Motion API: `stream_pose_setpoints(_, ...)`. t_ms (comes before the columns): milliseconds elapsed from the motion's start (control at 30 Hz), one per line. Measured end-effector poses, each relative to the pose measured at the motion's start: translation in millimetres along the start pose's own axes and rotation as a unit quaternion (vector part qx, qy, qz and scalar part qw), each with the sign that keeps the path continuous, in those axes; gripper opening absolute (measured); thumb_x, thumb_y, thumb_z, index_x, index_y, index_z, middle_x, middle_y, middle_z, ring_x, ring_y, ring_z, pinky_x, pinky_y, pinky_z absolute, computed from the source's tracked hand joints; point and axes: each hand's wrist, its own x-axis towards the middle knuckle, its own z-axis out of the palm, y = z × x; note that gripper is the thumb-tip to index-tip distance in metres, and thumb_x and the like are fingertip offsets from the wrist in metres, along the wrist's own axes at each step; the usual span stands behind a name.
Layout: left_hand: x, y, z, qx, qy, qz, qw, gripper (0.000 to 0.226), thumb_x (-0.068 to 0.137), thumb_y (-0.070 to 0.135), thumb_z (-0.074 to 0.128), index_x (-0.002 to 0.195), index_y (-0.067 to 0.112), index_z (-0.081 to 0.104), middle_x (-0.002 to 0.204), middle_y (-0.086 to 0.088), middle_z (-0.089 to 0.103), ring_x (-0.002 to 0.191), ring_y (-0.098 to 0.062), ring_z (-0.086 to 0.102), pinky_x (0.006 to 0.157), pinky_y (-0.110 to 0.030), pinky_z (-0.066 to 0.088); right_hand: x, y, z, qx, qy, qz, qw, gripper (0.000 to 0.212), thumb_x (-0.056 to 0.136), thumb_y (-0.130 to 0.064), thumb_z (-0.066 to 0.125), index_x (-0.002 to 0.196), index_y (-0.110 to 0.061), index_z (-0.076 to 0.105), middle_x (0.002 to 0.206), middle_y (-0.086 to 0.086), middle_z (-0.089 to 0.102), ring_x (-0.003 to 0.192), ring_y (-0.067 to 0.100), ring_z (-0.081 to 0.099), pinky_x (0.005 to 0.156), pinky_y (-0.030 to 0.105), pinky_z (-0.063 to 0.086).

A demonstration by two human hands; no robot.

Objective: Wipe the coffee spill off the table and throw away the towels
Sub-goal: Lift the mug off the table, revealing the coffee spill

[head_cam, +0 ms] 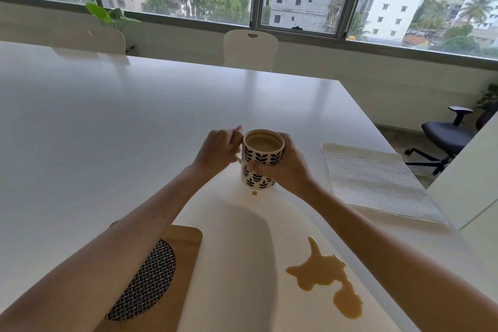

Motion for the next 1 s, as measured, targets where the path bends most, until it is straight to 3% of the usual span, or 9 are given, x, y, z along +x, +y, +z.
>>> stream_pose_setpoints(200, -3.9, -4.3, 2.2, 0.013, -0.015, 0.001, 1.0, 0.044, 0.1, 0.021, 0.035, 0.061, 0.011, 0.051, 0.053, 0.003, 0.057, 0.049, -0.011, 0.062, 0.061, -0.032, 0.053, -2.2, 3.8, 2.4, 0.003, -0.01, 0.01, 1.0, 0.074, 0.056, -0.034, 0.087, 0.117, -0.023, 0.046, 0.091, -0.023, 0.055, 0.083, -0.013, 0.052, 0.06, 0.003, 0.039)
stream_pose_setpoints(333, -5.4, -4.1, 1.2, -0.002, -0.008, -0.004, 1.0, 0.048, 0.101, 0.023, 0.034, 0.058, 0.011, 0.051, 0.053, 0.001, 0.058, 0.052, -0.02, 0.064, 0.06, -0.033, 0.054, -2.3, 4.0, 4.3, 0.005, -0.007, 0.005, 1.0, 0.075, 0.056, -0.032, 0.087, 0.118, -0.021, 0.046, 0.095, -0.019, 0.056, 0.084, -0.011, 0.053, 0.06, -0.002, 0.039)
stream_pose_setpoints(633, -8.3, -1.8, 0.3, 0.002, -0.017, -0.014, 1.0, 0.048, 0.102, 0.026, 0.033, 0.058, 0.014, 0.051, 0.052, 0.004, 0.057, 0.051, -0.019, 0.063, 0.06, -0.036, 0.054, -5.2, 4.4, 5.0, 0.017, -0.016, 0.009, 1.0, 0.077, 0.058, -0.033, 0.087, 0.12, -0.021, 0.043, 0.101, -0.014, 0.058, 0.087, -0.007, 0.054, 0.066, 0.01, 0.042)
stream_pose_setpoints(733, -9.9, -0.6, -2.5, 0.001, -0.036, -0.029, 0.999, 0.044, 0.101, 0.029, 0.031, 0.065, 0.013, 0.051, 0.062, -0.001, 0.061, 0.055, -0.018, 0.064, 0.056, -0.036, 0.053, -5.8, 3.6, 1.3, 0.013, -0.038, 0.022, 0.999, 0.078, 0.058, -0.035, 0.086, 0.121, -0.023, 0.042, 0.1, -0.017, 0.057, 0.091, -0.003, 0.056, 0.07, 0.016, 0.046)
stream_pose_setpoints(833, -11.6, -1.0, -6.7, 0.023, -0.017, -0.024, 0.999, 0.027, 0.099, 0.025, 0.038, 0.083, 0.009, 0.053, 0.079, -0.002, 0.062, 0.07, -0.022, 0.061, 0.062, -0.037, 0.051, -4.5, 7.2, -10.3, -0.007, -0.098, 0.026, 0.995, 0.083, 0.056, -0.038, 0.086, 0.124, -0.024, 0.042, 0.114, -0.011, 0.056, 0.107, 0.011, 0.055, 0.087, 0.034, 0.052)
stream_pose_setpoints(933, -14.7, 3.5, -13.4, 0.019, 0.048, -0.007, 0.999, 0.011, 0.095, 0.015, 0.048, 0.1, 0.006, 0.052, 0.094, -0.002, 0.059, 0.077, -0.017, 0.057, 0.059, -0.024, 0.048, -6.5, 11.5, -30.1, -0.075, -0.147, 0.024, 0.986, 0.076, 0.064, -0.032, 0.083, 0.127, -0.019, 0.044, 0.128, -0.001, 0.052, 0.118, 0.017, 0.05, 0.095, 0.042, 0.048)
stream_pose_setpoints(1000, -16.5, 9.3, -19.7, 0.001, 0.085, 0.011, 0.996, 0.012, 0.092, 0.01, 0.052, 0.103, 0.006, 0.051, 0.099, -0.007, 0.061, 0.078, -0.014, 0.057, 0.058, -0.012, 0.042, -11.0, 14.2, -47.0, -0.114, -0.132, 0.025, 0.984, 0.067, 0.07, -0.031, 0.08, 0.126, -0.014, 0.048, 0.129, 0.005, 0.053, 0.118, 0.018, 0.049, 0.096, 0.036, 0.045)
